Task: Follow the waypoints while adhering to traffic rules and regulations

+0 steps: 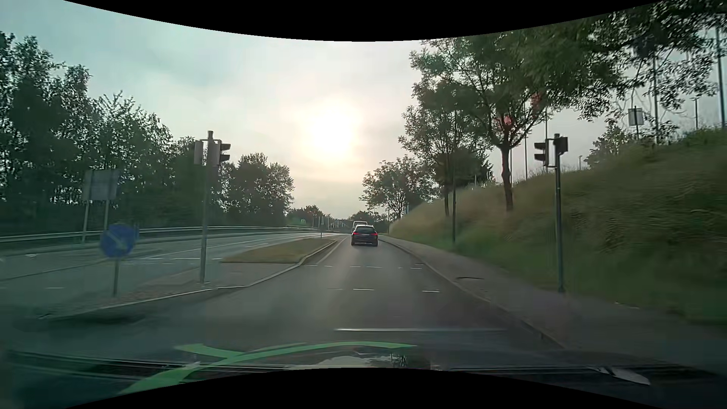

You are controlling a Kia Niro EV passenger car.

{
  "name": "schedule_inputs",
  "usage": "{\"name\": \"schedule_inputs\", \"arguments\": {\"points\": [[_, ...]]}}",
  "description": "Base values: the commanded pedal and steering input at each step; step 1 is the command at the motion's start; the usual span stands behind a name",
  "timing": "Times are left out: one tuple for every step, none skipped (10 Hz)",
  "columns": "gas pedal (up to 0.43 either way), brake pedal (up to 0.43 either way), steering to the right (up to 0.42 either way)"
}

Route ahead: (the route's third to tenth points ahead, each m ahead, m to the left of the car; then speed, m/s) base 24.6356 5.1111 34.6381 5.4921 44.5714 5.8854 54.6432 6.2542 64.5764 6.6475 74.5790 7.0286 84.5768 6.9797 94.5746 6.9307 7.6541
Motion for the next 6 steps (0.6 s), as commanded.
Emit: {"name": "schedule_inputs", "arguments": {"points": [[0.228, 0.000, -0.021], [0.228, 0.000, -0.021], [0.228, 0.000, -0.021], [0.220, 0.000, -0.021], [0.197, 0.000, -0.020], [0.197, 0.000, -0.020]]}}
